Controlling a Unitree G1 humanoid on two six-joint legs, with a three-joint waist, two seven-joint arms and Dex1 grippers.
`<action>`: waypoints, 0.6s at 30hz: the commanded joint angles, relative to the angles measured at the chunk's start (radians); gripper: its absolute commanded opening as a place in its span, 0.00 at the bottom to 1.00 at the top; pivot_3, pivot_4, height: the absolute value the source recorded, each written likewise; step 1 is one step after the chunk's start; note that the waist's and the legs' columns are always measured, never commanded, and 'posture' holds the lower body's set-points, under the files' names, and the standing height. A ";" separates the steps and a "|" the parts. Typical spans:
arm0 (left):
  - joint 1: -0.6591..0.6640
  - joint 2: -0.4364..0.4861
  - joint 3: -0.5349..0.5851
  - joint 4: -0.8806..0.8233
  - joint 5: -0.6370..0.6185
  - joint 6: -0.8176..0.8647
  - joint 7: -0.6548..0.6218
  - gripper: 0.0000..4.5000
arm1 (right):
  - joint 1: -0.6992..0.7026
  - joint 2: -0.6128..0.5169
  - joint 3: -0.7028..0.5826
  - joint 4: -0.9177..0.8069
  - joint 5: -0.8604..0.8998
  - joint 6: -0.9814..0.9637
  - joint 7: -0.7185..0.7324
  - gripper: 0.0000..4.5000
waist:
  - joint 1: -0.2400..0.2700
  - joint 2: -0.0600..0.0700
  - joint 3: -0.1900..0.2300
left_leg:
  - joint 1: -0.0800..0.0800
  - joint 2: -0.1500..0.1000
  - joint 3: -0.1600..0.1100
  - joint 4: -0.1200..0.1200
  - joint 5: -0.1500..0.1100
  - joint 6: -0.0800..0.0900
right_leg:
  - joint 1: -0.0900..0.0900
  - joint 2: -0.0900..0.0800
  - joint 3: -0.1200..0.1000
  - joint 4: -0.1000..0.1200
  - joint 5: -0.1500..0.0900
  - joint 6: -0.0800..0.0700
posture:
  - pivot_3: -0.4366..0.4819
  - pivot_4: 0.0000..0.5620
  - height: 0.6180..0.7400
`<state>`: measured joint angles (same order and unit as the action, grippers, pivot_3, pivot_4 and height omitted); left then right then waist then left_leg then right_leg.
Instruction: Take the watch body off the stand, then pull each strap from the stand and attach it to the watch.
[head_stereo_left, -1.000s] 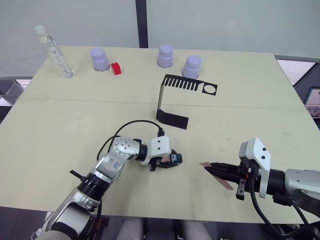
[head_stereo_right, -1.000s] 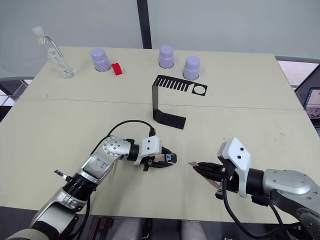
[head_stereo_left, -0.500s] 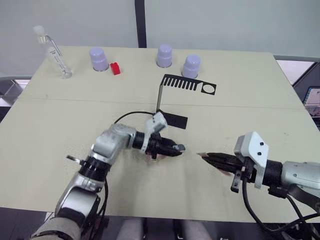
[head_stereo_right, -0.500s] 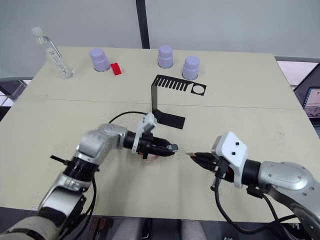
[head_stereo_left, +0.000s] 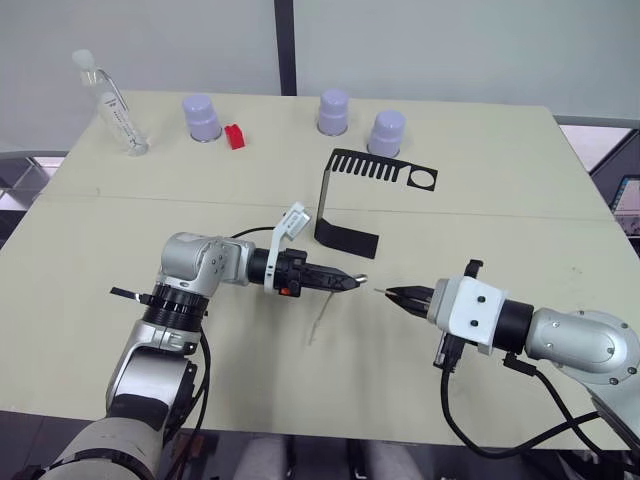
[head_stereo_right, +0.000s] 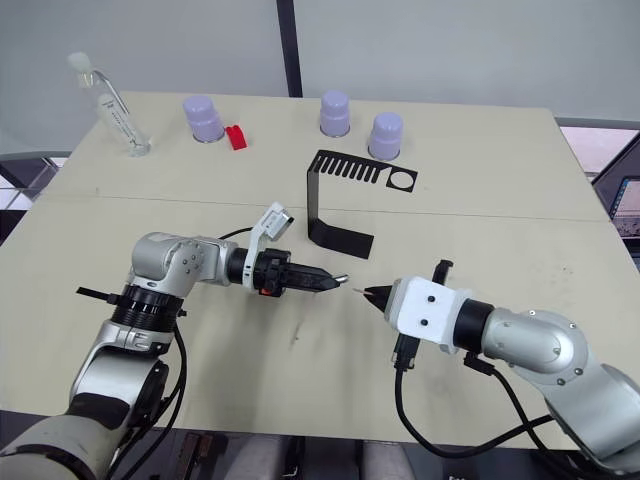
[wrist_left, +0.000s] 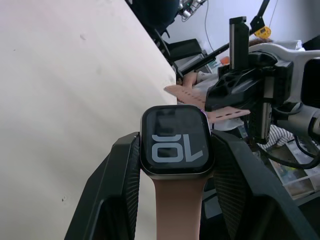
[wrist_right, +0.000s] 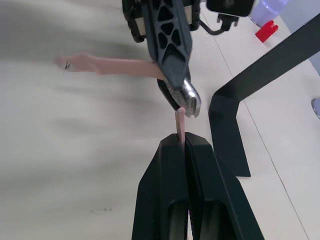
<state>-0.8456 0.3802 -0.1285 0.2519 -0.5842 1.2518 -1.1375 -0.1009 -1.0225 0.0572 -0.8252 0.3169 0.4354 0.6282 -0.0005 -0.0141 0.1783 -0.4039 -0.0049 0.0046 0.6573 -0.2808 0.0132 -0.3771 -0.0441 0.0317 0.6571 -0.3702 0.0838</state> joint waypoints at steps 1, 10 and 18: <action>-0.002 0.004 0.003 -0.032 -0.030 -0.004 0.001 0.35 | -0.012 0.026 0.006 0.001 -0.064 -0.058 0.017 0.00 | 0.000 0.000 0.000 | 0.000 0.000 0.000 0.000 0.000 0.000 | 0.000 0.000 0.000 0.000 0.000 0.000 | 0.48 0.27 1.00; 0.012 -0.002 0.000 -0.062 -0.042 -0.017 0.017 0.35 | -0.022 0.089 0.016 0.016 -0.117 -0.070 0.036 0.00 | -0.001 0.000 0.000 | 0.000 0.000 0.000 0.001 0.000 -0.001 | 0.000 0.000 0.000 0.002 0.000 0.000 | 0.48 0.27 1.00; 0.025 -0.009 0.007 -0.080 -0.054 -0.017 0.029 0.35 | -0.035 0.107 0.002 0.024 -0.130 -0.050 0.055 0.00 | -0.001 0.000 0.000 | 0.000 0.000 0.000 0.001 0.000 -0.001 | 0.000 0.000 0.000 0.002 0.000 0.000 | 0.48 0.27 1.00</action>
<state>-0.8167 0.3732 -0.1356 0.2089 -0.6051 1.2422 -1.1068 -0.1318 -0.9226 0.0780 -0.7843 0.1934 0.3923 0.6663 -0.0012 -0.0140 0.1783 -0.4036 -0.0049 0.0046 0.6583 -0.2806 0.0125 -0.3772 -0.0441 0.0318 0.6593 -0.3702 0.0838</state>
